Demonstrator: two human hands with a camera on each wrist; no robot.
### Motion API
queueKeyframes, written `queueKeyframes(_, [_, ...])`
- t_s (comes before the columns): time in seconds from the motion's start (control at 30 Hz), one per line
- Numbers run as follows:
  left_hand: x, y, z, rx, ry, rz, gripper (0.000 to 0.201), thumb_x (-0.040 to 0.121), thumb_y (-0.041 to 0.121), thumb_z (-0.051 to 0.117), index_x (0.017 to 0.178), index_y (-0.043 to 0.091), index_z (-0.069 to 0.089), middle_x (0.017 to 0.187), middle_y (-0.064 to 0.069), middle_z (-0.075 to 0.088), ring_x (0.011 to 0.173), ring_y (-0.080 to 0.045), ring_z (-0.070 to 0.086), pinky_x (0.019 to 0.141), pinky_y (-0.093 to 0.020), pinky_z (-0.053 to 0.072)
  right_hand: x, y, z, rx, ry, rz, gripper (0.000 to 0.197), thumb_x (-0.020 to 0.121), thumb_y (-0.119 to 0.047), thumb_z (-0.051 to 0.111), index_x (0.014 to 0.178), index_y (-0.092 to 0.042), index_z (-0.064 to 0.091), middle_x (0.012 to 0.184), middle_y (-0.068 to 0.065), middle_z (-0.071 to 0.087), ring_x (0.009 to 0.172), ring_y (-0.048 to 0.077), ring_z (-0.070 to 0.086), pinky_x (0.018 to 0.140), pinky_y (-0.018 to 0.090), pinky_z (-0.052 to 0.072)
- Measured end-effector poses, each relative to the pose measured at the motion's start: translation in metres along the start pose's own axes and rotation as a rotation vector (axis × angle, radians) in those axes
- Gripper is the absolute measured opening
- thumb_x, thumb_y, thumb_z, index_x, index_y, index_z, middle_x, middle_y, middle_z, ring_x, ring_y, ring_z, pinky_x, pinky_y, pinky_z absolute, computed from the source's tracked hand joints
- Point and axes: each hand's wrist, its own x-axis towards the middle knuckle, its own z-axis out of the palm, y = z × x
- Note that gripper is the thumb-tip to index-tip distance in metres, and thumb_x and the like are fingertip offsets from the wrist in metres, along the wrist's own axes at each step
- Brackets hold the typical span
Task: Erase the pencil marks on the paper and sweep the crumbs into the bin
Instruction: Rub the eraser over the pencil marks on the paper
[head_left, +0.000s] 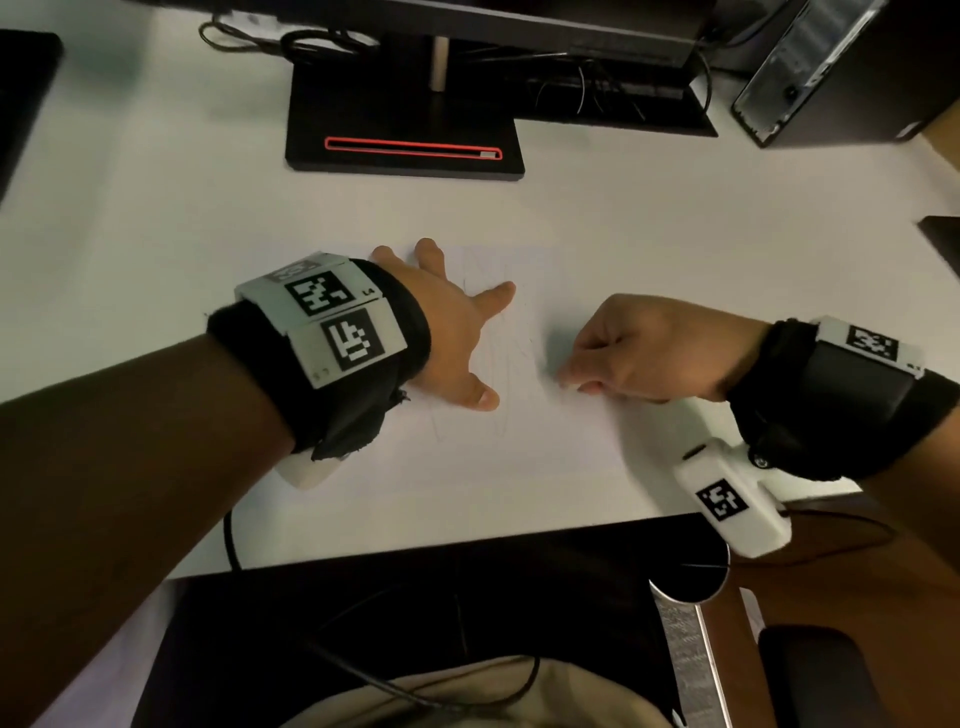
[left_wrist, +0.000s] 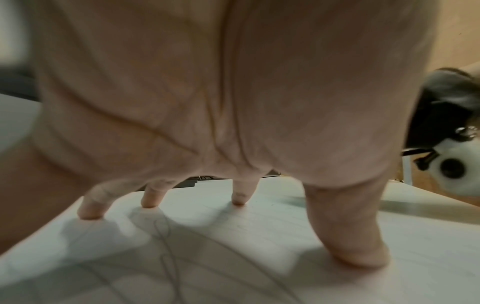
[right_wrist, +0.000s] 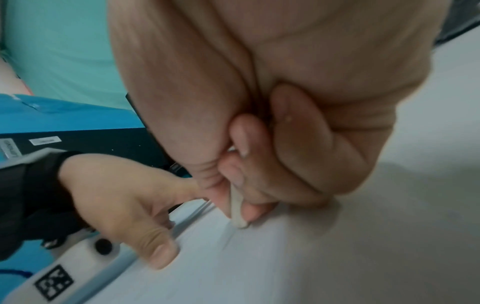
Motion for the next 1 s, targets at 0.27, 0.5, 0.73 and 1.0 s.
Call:
queueKeyframes(0.27, [0.004, -0.001, 0.002, -0.021, 0.017, -0.016, 0.1, 0.086, 0.076, 0.045, 0.151, 0.041, -0.023, 0.159, -0.03, -0.009, 0.143, -0.048, 0.014, 0.106, -0.05, 0.031, -0.007, 0.001, 0.001, -0.018, 0.008, -0.003, 0.044, 0.095, -0.031, 0.065, 0.07, 0.004, 0.056, 0.05, -0.002, 0.04, 0.047, 0.017, 0.034, 0.05, 0.026, 0.035])
queueKeyframes(0.5, [0.006, -0.002, 0.004, -0.027, 0.029, -0.025, 0.102, 0.084, 0.077, 0.048, 0.151, 0.043, -0.02, 0.16, -0.028, -0.008, 0.141, -0.048, 0.018, 0.105, -0.05, 0.033, -0.01, 0.003, 0.002, -0.041, -0.005, -0.013, 0.046, 0.095, -0.034, 0.064, 0.07, 0.004, 0.057, 0.052, 0.0, 0.041, 0.049, 0.018, 0.035, 0.052, 0.028, 0.035])
queueKeyframes(0.73, [0.007, -0.003, 0.004, -0.022, 0.028, -0.034, 0.103, 0.083, 0.078, 0.049, 0.151, 0.044, -0.021, 0.159, -0.027, -0.009, 0.139, -0.049, 0.022, 0.104, -0.051, 0.034, -0.013, 0.003, 0.006, -0.027, -0.026, -0.037, 0.046, 0.096, -0.032, 0.065, 0.072, 0.007, 0.054, 0.056, 0.003, 0.038, 0.05, 0.017, 0.032, 0.051, 0.028, 0.032])
queueKeyframes(1.0, [0.005, -0.002, 0.003, -0.002, 0.023, -0.026, 0.103, 0.083, 0.078, 0.048, 0.151, 0.043, -0.021, 0.159, -0.028, -0.008, 0.14, -0.047, 0.023, 0.105, -0.05, 0.033, -0.009, -0.001, 0.008, 0.0, -0.032, -0.046, 0.041, 0.094, -0.031, 0.065, 0.064, -0.004, 0.057, 0.052, -0.002, 0.042, 0.049, 0.016, 0.036, 0.052, 0.029, 0.036])
